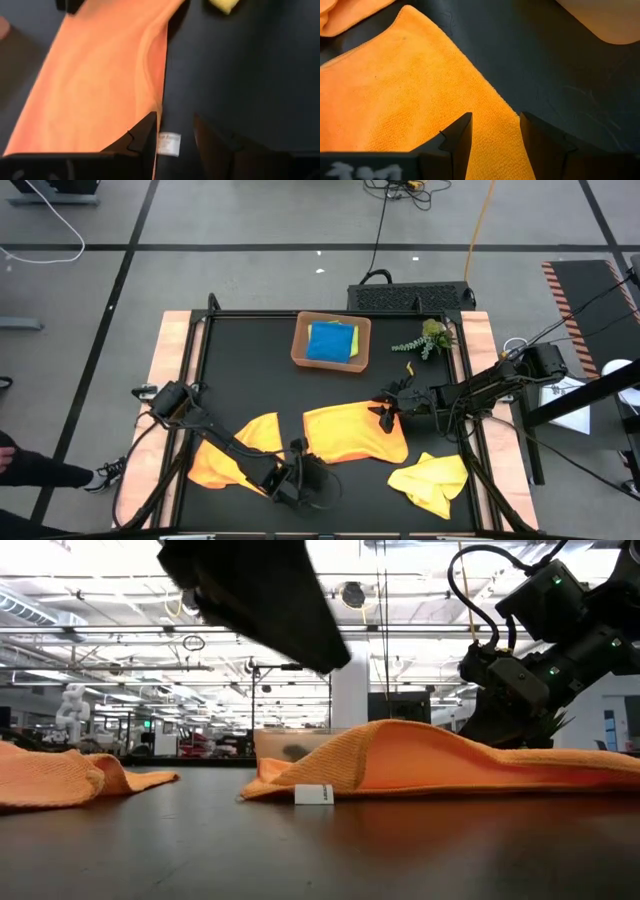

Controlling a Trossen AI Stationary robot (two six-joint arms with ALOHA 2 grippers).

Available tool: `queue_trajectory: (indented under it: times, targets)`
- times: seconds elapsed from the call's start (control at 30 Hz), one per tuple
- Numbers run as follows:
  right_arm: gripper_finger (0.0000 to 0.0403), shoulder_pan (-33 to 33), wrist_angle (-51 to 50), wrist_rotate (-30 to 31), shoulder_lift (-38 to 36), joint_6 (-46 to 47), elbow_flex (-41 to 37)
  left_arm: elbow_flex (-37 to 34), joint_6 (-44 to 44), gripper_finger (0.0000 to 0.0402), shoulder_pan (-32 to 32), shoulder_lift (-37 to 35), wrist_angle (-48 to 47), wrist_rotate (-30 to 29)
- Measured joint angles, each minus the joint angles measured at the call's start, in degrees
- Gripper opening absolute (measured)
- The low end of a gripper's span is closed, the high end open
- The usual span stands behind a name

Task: Fold microfiber towels
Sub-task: Fold the orange microfiber towel

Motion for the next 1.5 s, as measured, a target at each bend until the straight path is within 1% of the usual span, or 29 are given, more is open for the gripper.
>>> queue_trajectory:
  times: [0.1, 0.43, 0.63, 0.83, 0.97, 1.0, 1.07, 1.17, 1.23, 1.33, 1.5]
  targets:
    - [0.0160, 0.00, 0.00, 0.00, 0.00, 0.36, 0.00, 0.00, 1.27, 0.0131, 0.28, 0.11, 2.56, -0.40]
    - [0.0160, 0.00, -0.02, 0.00, 0.00, 0.27, 0.00, -0.02, 2.97, 0.0131, 1.36, 0.33, 4.52, -0.63]
    - [0.0160, 0.00, -0.01, 0.00, 0.00, 0.25, 0.00, -0.02, 4.82, 0.0131, 1.72, 0.33, 5.41, -4.01]
    - [0.0160, 0.00, -0.01, 0.00, 0.00, 0.21, 0.00, -0.02, 2.60, 0.0131, 3.32, 0.44, 6.16, -3.99]
    - [0.0160, 0.00, 0.00, 0.00, 0.00, 0.21, 0.00, -0.02, 2.68, 0.0131, 4.62, 2.66, 6.83, -4.09]
    - [0.0160, 0.00, 0.00, 0.00, 0.00, 0.18, 0.02, -0.02, 2.53, 0.0131, 5.01, 3.49, 7.56, -3.72]
    - [0.0160, 0.00, 0.02, 0.00, 0.00, 0.16, 0.02, -0.02, 2.43, 0.0131, 5.71, 5.17, 9.03, -0.78]
    - [0.0160, 0.00, -0.02, 0.00, 0.00, -0.08, 0.04, -0.05, 2.14, 0.0131, 6.36, 7.33, 8.12, 5.00]
    - [0.0160, 0.00, -0.02, 0.00, 0.00, -0.17, 0.04, -0.09, 1.19, 0.0131, 6.32, 7.85, 6.50, 7.70]
    - [0.0160, 0.00, -0.40, 0.00, 0.00, -0.19, 0.04, -0.09, -0.30, 0.0131, 5.69, 7.76, 3.40, 8.70]
    - [0.0160, 0.00, -0.41, 0.00, 0.00, 0.10, 0.04, 0.04, -3.01, 0.0131, 5.14, 7.57, -1.57, 7.67]
